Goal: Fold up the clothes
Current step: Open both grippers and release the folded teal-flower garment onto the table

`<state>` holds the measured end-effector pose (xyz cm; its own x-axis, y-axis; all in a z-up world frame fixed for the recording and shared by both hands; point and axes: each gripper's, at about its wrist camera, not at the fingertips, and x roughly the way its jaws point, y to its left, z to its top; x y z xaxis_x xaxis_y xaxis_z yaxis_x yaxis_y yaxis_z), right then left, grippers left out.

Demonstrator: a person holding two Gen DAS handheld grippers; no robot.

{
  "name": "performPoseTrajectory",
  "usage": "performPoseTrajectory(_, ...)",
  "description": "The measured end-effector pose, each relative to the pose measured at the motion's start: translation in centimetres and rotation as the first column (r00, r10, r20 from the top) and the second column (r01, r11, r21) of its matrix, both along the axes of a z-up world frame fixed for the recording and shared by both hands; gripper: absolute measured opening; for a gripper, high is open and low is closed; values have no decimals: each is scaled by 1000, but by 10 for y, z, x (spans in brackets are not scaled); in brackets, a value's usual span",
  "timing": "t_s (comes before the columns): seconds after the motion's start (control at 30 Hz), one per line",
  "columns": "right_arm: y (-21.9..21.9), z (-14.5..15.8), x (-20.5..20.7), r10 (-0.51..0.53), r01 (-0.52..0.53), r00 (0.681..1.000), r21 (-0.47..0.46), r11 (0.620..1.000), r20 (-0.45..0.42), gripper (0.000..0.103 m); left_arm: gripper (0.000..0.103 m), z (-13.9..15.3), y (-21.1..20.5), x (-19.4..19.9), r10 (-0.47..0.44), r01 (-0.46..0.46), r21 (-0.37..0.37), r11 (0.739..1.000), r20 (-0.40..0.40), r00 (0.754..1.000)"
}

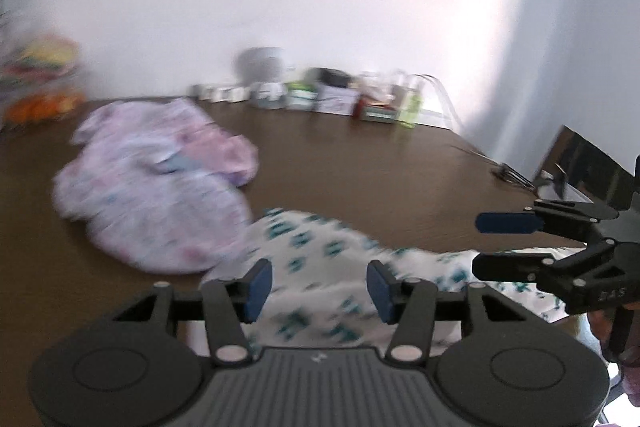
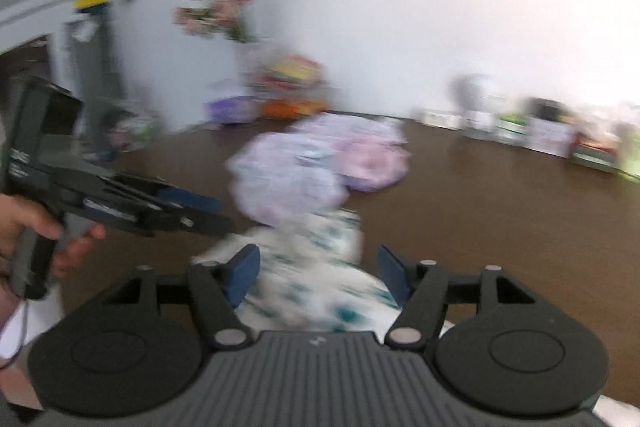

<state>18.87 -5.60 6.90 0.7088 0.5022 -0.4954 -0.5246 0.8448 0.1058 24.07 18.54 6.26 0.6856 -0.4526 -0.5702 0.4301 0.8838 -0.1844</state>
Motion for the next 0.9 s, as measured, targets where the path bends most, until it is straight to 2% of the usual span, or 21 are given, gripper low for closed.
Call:
performPoseTrajectory(0.03,-10,-3,0,-41,41,999,-27,999,-9,65,51,-1,-13,8,-25,25,4,1000,9,1000)
performPoseTrajectory(0.07,-19,-6,-1,-82,81,996,-54,995,-16,63,51,-3,-25,12,-38,37,39,999,18,999)
performPoseTrajectory(0.2,-50,-29,-2,-164,158,983,-65,985,-87,63,51,-15,-76,28,-89,78,188,979,52,995)
performPoseTrajectory(0.23,-57,-35,-4,-178,172,979,-68,983,-101,63,51,-22,-83,30,-92,79,235,969,46,995)
performPoseTrajectory(0.33,-76,-53,-6,-215,206,967,-77,975,-137,62,51,-45,-87,30,-88,79,299,951,18,996)
performPoseTrajectory(0.53,-94,-67,-10,-220,212,967,-68,975,-130,61,55,-65,-67,23,-40,31,210,977,37,999)
performPoseTrajectory(0.63,-103,-70,-14,-219,212,968,-66,975,-124,61,56,-67,-60,23,-8,7,157,988,2,1000)
performPoseTrajectory(0.9,-126,-67,-23,-201,195,969,-56,979,-141,59,56,-61,-57,-10,37,-30,135,990,-46,998)
